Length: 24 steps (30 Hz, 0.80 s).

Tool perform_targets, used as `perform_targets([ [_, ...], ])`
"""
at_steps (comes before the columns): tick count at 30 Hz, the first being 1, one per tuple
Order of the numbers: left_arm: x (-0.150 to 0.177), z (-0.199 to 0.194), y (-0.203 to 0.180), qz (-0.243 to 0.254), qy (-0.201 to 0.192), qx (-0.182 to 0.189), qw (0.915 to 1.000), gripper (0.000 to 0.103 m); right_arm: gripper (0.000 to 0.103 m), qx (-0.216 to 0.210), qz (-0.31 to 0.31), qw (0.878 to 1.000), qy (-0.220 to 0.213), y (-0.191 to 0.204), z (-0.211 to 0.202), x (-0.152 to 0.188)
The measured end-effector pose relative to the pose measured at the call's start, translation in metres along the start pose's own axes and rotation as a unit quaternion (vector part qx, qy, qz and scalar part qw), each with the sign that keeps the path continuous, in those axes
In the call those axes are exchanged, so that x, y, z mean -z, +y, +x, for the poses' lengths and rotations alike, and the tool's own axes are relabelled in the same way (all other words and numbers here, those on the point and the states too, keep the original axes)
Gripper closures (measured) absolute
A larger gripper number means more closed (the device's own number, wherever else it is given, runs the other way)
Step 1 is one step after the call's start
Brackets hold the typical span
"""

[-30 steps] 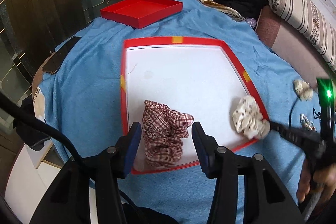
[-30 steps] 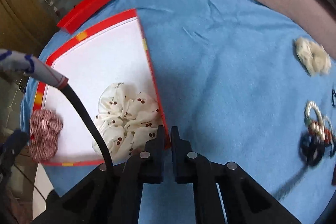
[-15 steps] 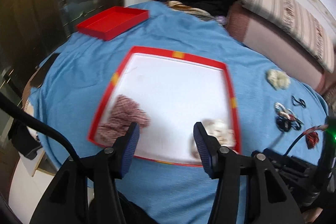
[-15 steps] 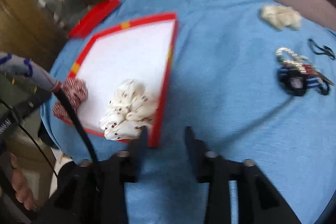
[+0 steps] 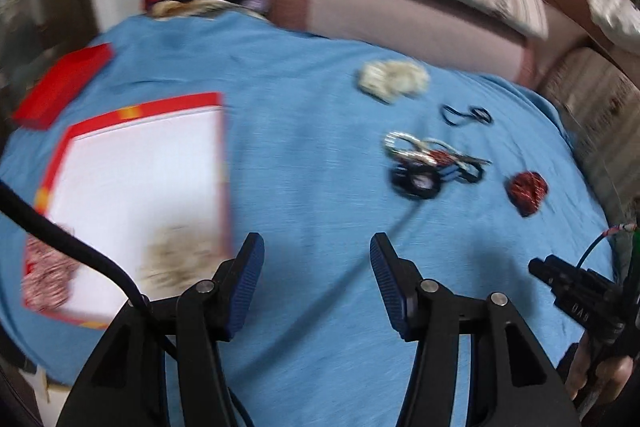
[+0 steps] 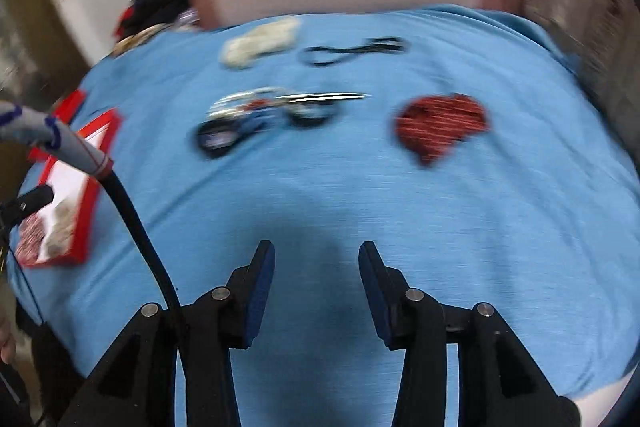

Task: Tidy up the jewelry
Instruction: 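Grasp the pearl bracelet with the left tool while the right grasps the red polka-dot scrunchie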

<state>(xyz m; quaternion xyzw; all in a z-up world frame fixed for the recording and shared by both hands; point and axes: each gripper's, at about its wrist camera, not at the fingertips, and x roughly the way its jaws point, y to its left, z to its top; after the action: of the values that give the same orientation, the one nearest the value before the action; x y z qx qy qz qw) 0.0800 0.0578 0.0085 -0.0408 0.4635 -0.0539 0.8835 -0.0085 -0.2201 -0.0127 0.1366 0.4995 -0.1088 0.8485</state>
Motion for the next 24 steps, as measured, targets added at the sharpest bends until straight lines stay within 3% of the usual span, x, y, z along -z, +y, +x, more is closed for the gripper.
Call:
perform_targets([
  [4, -0.013, 0.039, -0.028, 0.020, 0.032, 0.029, 0.9988, 0.049, 0.056, 0.010, 0.038, 0.999, -0.008, -0.037, 0.001, -0.009],
  [13, -0.045, 0.105, -0.071, 0.085, 0.054, 0.048, 0.9938, 0.051, 0.046, -0.004, 0.090, 0.996, -0.029, -0.076, 0.016, -0.033],
  [17, -0.078, 0.119, -0.067, 0.066, 0.054, 0.062, 0.9944, 0.051, 0.046, 0.000, 0.101, 0.994, -0.039, -0.082, 0.027, -0.048],
  [24, -0.115, 0.183, -0.064, 0.045, 0.104, 0.083, 0.9901, 0.051, 0.042, -0.011, 0.137, 0.990, -0.029, -0.098, 0.059, -0.073],
])
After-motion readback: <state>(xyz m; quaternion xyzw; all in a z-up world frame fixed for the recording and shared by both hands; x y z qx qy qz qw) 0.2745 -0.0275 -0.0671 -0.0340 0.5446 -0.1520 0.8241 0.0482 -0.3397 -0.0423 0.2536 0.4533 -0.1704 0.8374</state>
